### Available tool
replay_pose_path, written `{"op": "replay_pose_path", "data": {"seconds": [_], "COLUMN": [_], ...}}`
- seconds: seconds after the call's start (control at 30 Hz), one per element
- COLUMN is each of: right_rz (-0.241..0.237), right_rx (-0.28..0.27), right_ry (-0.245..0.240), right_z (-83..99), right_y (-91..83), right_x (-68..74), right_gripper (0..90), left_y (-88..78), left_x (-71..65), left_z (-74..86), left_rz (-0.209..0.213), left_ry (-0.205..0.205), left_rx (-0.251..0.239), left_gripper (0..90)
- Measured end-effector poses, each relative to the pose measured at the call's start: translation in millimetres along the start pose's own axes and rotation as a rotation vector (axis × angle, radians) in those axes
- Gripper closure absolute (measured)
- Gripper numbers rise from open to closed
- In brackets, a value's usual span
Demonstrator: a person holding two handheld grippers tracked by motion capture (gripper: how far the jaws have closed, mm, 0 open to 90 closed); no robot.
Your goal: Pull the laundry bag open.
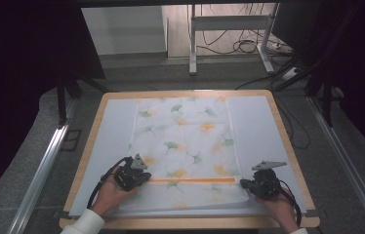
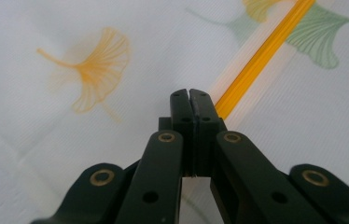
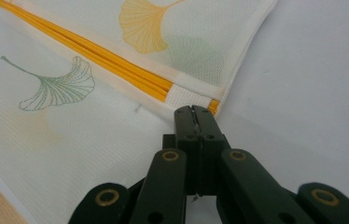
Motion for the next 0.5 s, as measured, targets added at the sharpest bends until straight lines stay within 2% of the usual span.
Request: {"op": "replay_pose_path", "data": {"seconds": [0.5], "right_rz": [0.007], "right_rx": [-0.001], "right_ry": [-0.001], "right_z": [0.0], "right_y": [0.1], "right_x": [0.4], "right_gripper": [89.9], "left_y": [-18.1], "left_x": [15.8], "left_z": [31.6], "left_rz": [-0.033], "left_ry": [-0.045], "left_rx": [0.015], "left_gripper": [90.0]}}
Point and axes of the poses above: each handheld gripper's, and its own axes: y roughly forward along the jaws, z roughly out of its underside, x roughly to its left, the point moved 4 cm from there along y, roughly forward along the jaws, and after that the axes turned 12 degrees about y, right-handed, at the moved point
